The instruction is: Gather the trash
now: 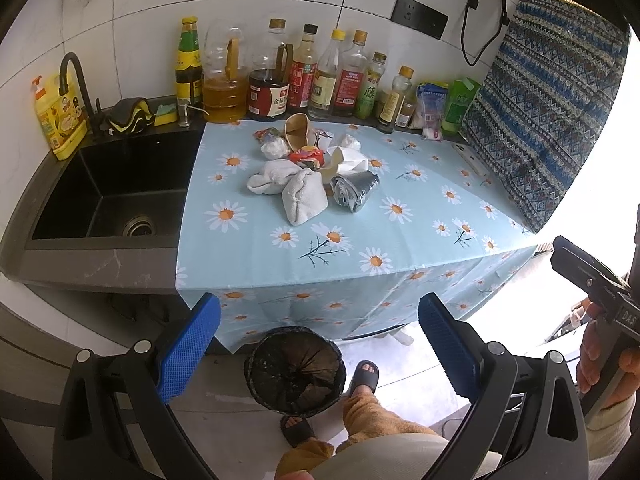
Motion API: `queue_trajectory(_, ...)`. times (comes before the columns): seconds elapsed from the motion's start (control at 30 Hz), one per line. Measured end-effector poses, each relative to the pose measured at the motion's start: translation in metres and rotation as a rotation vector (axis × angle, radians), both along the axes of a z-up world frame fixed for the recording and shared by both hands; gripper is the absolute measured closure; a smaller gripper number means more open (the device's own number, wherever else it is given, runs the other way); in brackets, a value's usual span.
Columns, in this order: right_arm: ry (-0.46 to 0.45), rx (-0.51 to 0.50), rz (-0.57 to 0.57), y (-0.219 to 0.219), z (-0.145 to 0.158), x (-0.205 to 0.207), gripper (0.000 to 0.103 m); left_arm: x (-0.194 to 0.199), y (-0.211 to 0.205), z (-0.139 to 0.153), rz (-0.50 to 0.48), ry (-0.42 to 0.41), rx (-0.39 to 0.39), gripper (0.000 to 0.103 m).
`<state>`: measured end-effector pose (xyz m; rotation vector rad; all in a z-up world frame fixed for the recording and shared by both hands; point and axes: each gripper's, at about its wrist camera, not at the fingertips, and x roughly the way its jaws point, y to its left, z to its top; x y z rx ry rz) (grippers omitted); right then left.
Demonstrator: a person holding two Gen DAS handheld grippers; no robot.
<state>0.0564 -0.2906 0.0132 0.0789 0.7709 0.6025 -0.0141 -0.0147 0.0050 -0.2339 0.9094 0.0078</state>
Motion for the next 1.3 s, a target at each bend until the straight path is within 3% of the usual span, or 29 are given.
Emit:
queue_trajectory(0.5, -0.025, -0.018, -0.017, 0.020, 0.004, -0.015, 0.005, -0.015, 0.022, 0.001, -0.013, -0.013, -0.069, 0.007)
queue_trajectory(0.73, -0.007, -0.033, -0.011, 0.029, -0.002, -0.017, 0.005, -0.017, 0.025, 0.002, -0.027, -0.013, -0.062, 0.007)
queue_trajectory(0.97, 0.013, -0.071, 0.020, 0.045, -0.012, 0.002, 0.005, -0.007, 0.034, -0.011, -0.007, 0.012, -0.102, 0.007)
queue_trajectory(1.3, 0.080, -0.091, 0.135, 0.074, -0.034, 0.071, 0.005, 0.024, 0.048, -0.032, 0.086, 0.021, -0.163, 0.007)
